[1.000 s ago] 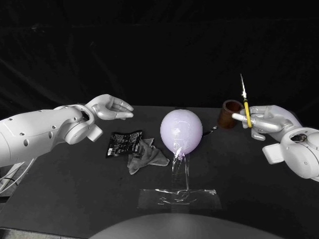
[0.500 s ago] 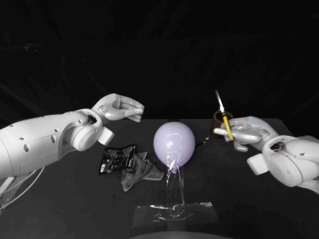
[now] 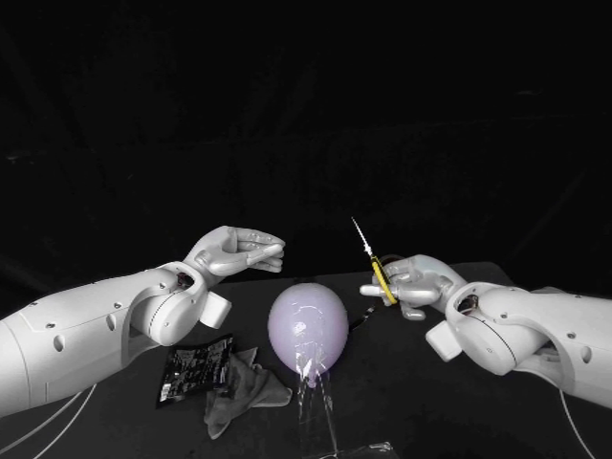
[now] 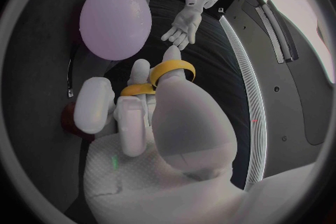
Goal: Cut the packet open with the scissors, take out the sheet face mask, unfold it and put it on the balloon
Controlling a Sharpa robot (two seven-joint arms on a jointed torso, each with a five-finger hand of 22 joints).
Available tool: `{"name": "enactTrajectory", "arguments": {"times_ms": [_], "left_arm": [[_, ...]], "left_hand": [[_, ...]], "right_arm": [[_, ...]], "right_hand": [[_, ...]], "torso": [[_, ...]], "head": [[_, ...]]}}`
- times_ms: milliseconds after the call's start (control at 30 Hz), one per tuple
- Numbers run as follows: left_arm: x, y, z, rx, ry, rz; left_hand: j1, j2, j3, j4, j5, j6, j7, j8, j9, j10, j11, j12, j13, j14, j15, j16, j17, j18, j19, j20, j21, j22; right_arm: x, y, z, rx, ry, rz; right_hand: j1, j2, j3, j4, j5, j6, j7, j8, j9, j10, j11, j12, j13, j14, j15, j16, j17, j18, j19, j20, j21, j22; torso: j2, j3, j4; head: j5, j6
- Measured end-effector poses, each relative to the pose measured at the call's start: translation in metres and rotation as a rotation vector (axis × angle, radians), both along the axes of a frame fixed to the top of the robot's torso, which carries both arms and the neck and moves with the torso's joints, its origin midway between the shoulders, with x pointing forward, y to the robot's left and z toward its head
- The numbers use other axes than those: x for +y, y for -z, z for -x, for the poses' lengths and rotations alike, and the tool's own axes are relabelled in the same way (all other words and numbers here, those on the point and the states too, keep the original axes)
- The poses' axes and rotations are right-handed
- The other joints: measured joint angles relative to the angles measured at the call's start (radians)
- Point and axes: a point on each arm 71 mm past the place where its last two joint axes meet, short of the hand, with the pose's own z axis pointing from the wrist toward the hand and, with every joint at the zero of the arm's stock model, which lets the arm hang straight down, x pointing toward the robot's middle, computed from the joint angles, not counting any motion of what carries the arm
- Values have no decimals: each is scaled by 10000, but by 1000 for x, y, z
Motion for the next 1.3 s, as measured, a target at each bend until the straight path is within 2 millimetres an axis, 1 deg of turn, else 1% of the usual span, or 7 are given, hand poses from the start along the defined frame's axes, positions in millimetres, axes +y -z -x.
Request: {"name": "enactTrajectory", "arguments": {"times_ms": [133, 400, 833, 1000, 1067, 1167, 1300], "left_arm": [[8, -4, -11, -40, -368, 87], [41, -20, -39, -192, -1337, 182], [63, -49, -75, -800, -1844, -439], [58, -55, -83, -1111, -1803, -942], [56, -56, -86, -1211, -1780, -1167], [47, -56, -90, -1387, -1631, -1582], [29, -56, -92, -1641, -1184, -2257]], "left_hand": [[-517, 18, -277, -5, 0, -100, 59, -85, -78, -67, 66, -115, 0, -72, 72, -144, -37, -4, -36, -36, -25, -40], [-1155, 242, -682, 7, 0, -333, -28, -232, -211, -69, 69, -273, 21, -32, 31, -207, -38, -8, -36, -36, -65, -92], [-1799, 402, -1117, 9, 0, -463, -53, -282, -304, -103, 101, -423, 34, -12, 76, -592, -141, -31, -254, 3, -411, -277], [-1958, 360, -1146, -19, 0, -599, -83, -283, -356, -333, 257, -601, 17, -599, 264, -1083, -388, -249, -574, 0, -692, -386], [-1960, 361, -1146, -19, 0, -599, -83, -282, -374, -381, 303, -601, 17, -735, 335, -1243, -487, -482, -739, 18, -847, -403], [-2038, 359, -1146, -19, 0, -599, -83, -282, -384, -392, 314, -601, 18, -771, 371, -1336, -562, -481, -874, 17, -952, -404], [-2023, 344, -1146, -19, 0, -599, -83, -282, -396, -556, 369, -601, 17, -1200, 455, -1681, -755, -878, -1854, 20, -1386, -468]], "right_arm": [[-3, -18, -21, -842, -121, 1047], [3, -53, -62, -2399, -731, 3792], [58, -65, -105, -4336, -2624, 10622], [69, -67, -114, -4895, -2483, 12503], [76, -68, -116, -5125, -2421, 13054], [88, -69, -117, -5542, -2360, 13754], [106, -71, -114, -6126, -2406, 14278]], "right_hand": [[0, 0, 0, 0, -58, 0, 1, 0, 6, 0, 0, 0, 0, 1, 2, 2, -2, -2, 0, 0, 97, 2], [0, 0, 0, 0, -158, 33, -32, -2, 37, 0, 0, 0, 1, 13, 17, 44, -8, -58, 80, -5, 243, 5], [0, 0, 0, 0, -444, 136, -60, -19, 72, 0, 0, 0, 4, 6, -46, 109, 1, -60, 239, -19, 519, -1], [0, 0, -1, 0, -444, 135, -60, -19, 72, 0, 0, 0, 6, 8, -48, 109, 1, -61, 239, -19, 581, -3], [0, 0, -1, 1, -444, 135, -60, -19, 71, 0, 0, 0, 7, 9, -48, 109, 0, -62, 276, -53, 601, -2], [0, 0, -1, 1, -444, 135, -60, -19, 71, 0, 0, 0, 9, 9, -48, 116, 0, -63, 312, -23, 635, -1], [0, 0, -1, 1, -444, 135, -60, -19, 70, 0, 0, 0, 14, 8, -47, 148, 0, -63, 312, -22, 636, 2]], "torso": [[-2, 1, 4], [8, -1, 19], [34, -19, 44], [36, -14, 47], [36, -9, 38], [36, -7, 30], [36, -3, 25]], "head": [[-48, 144], [-108, 192], [-207, 118], [-194, 64], [-173, 48], [-142, 18], [-110, -15]]}}
